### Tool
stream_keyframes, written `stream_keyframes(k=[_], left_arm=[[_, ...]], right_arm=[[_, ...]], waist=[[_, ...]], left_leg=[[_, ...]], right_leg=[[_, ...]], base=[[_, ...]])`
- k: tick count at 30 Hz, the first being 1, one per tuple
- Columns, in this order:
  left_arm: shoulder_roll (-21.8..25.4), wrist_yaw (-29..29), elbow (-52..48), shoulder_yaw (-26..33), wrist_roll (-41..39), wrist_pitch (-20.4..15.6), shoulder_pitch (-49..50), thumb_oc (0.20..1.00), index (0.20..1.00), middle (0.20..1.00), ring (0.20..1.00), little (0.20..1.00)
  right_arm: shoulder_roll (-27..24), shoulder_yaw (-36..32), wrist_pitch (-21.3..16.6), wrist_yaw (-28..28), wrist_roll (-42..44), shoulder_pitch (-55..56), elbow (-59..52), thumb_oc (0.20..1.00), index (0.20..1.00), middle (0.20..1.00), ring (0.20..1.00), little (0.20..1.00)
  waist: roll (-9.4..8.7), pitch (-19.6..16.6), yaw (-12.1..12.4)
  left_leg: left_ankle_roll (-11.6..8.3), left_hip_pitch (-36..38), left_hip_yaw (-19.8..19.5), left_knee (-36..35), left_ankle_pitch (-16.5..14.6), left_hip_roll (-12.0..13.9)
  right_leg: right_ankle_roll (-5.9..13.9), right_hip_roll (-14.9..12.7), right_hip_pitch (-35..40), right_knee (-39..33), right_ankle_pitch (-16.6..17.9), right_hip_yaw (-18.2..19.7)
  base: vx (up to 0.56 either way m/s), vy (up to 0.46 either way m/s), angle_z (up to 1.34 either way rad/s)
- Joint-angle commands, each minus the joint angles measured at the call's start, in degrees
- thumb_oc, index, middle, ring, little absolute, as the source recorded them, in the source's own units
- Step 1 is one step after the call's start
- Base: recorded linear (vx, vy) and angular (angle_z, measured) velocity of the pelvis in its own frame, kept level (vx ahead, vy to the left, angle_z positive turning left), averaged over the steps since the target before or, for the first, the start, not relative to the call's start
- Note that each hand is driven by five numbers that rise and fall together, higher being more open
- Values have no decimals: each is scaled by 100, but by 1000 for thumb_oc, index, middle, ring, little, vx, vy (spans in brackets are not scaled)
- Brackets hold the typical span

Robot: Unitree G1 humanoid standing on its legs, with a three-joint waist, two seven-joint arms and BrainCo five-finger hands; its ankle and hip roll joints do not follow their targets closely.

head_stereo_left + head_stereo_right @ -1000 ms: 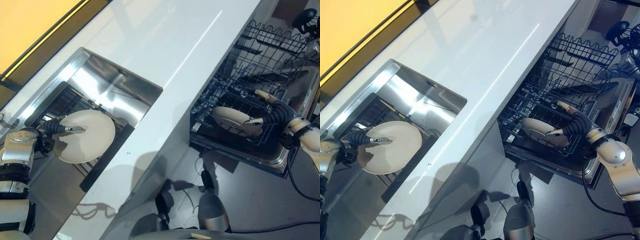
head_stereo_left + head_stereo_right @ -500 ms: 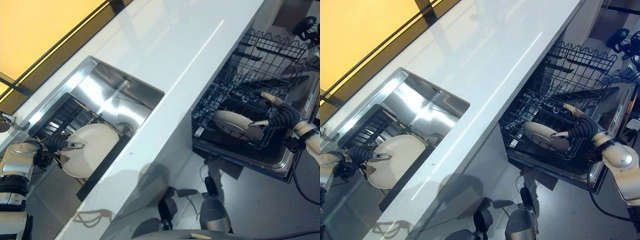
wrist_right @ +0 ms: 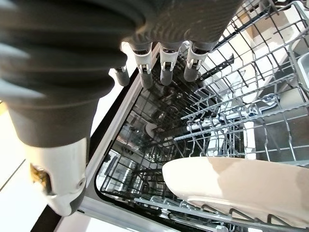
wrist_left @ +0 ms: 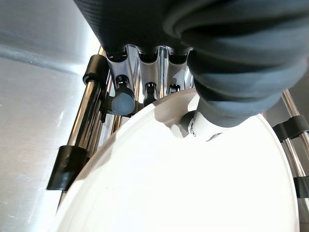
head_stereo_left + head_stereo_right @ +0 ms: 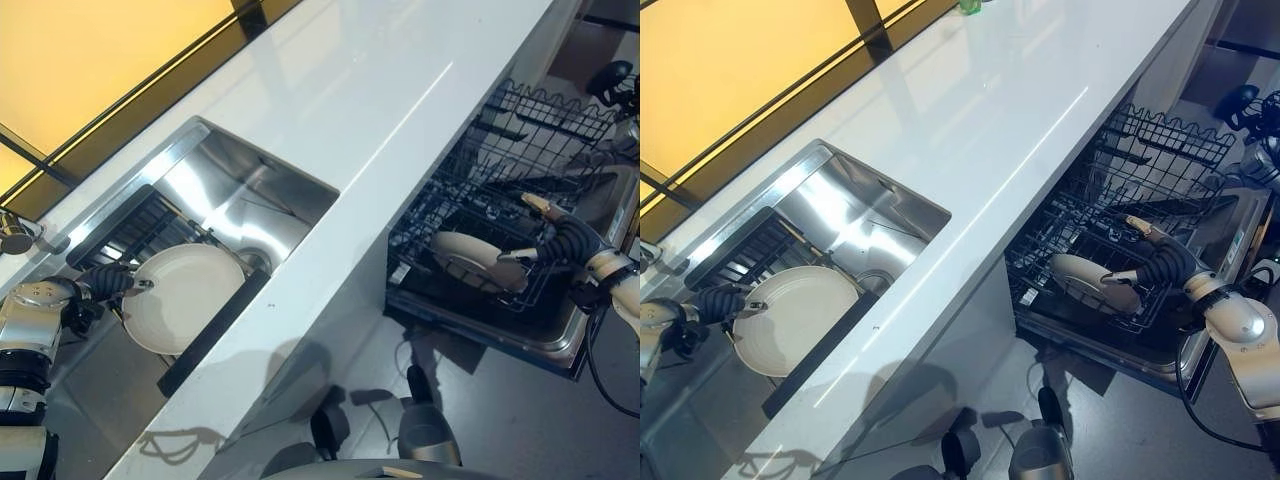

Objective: Pick up plates and place into dishwasher.

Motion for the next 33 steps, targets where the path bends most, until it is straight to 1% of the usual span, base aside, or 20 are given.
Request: stream_keyframes(k=[1, 5, 7, 9, 13, 14, 18, 22, 23, 27, 29, 31, 33], left_arm=[[474, -165, -160, 104, -516, -106, 175, 200, 200, 200, 200, 200], [431, -191, -395, 222, -887, -133, 267, 200, 200, 200, 200, 200], [422, 19, -498, 307, -997, -173, 317, 200, 200, 200, 200, 200], [423, 384, -555, 396, -1011, -212, 332, 200, 200, 200, 200, 200], [396, 965, -552, 576, -1056, -421, 322, 200, 200, 200, 200, 200], [368, 1211, -576, 669, -952, -503, 333, 200, 200, 200, 200, 200], [262, 1714, -812, 885, -940, -677, 447, 200, 200, 200, 200, 200], [121, 2196, -1081, 1102, -928, -770, 602, 200, 200, 200, 200, 200], [79, 2337, -1123, 1184, -907, -828, 635, 200, 200, 200, 200, 200], [-56, 2871, -1305, 1406, -823, -944, 717, 200, 200, 200, 200, 200], [-139, 3259, -1391, 1543, -770, -1143, 791, 200, 200, 200, 200, 200], [-247, 3530, -1536, 1656, -734, -1230, 840, 200, 200, 200, 200, 200], [-368, 3842, -1665, 1787, -752, -1445, 887, 200, 200, 200, 200, 200]], right_arm=[[70, -292, -347, -106, 166, 66, -172, 1000, 1000, 1000, 1000, 1000], [128, -296, -370, -106, 146, 125, -173, 1000, 1000, 1000, 1000, 1000], [159, -296, -386, -97, 128, 124, -144, 1000, 1000, 1000, 1000, 1000], [188, -299, -387, -102, 133, 136, -142, 1000, 1000, 1000, 1000, 1000], [273, -336, -424, -120, 123, 192, -167, 1000, 1000, 1000, 1000, 1000], [321, -377, -443, -123, 121, 211, -169, 1000, 1000, 1000, 1000, 1000], [458, -419, -502, -175, 80, 244, -171, 1000, 1000, 1000, 1000, 1000], [567, -448, -540, -228, 36, 274, -157, 1000, 1000, 1000, 1000, 1000], [608, -467, -560, -225, 20, 280, -145, 1000, 1000, 1000, 1000, 1000], [709, -511, -560, -220, 13, 303, -176, 1000, 1000, 1000, 1000, 1000], [769, -523, -569, -226, 6, 316, -188, 1000, 1000, 1000, 1000, 1000], [812, -522, -580, -241, 6, 313, -177, 1000, 1000, 1000, 1000, 1000], [864, -508, -612, -290, -3, 305, -157, 1000, 1000, 1000, 1000, 1000]], waist=[[-299, -435, 207], [-317, -479, 248], [-326, -503, 279], [-348, -545, 311], [-402, -616, 351], [-432, -648, 380], [-503, -716, 471], [-571, -810, 575], [-599, -829, 604], [-658, -920, 671], [-687, -965, 715], [-715, -1004, 744], [-737, -1043, 781]], left_leg=[[28, -398, -129, 417, -213, -17], [24, -377, -137, 401, -213, -13], [26, -369, -150, 395, -215, -13], [30, -358, -171, 384, -225, -15], [29, -342, -202, 376, -230, -3], [21, -340, -205, 376, -228, 20], [11, -328, -246, 348, -216, 57], [-2, -312, -314, 298, -188, 97], [-6, -359, -322, 316, -118, 103], [-22, -367, -367, 291, -98, 123], [-26, -352, -394, 276, -90, 130], [-34, -345, -406, 263, -87, 138], [-39, -330, -428, 241, -77, 143]], right_leg=[[272, -278, -149, 646, -575, -104], [271, -279, -112, 632, -576, -145], [268, -277, -93, 626, -579, -166], [267, -272, -63, 608, -590, -185], [262, -256, -15, 578, -596, -215], [260, -247, 3, 568, -602, -243], [244, -209, 61, 530, -612, -319], [226, -164, 135, 495, -637, -393], [214, -160, 114, 501, -580, -416], [203, -134, 150, 482, -598, -471], [195, -122, 177, 484, -611, -504], [188, -113, 204, 480, -630, -524], [177, -100, 231, 480, -644, -543]], base=[[0, 0, 0], [8, -10, 2], [0, 0, 0], [16, -9, 1], [13, -19, 2], [-5, -41, 2], [-19, -46, 8], [-20, -40, 8], [-46, -39, 2], [-9, -26, 10], [13, -21, 5], [23, -19, 8], [31, -13, 7]])
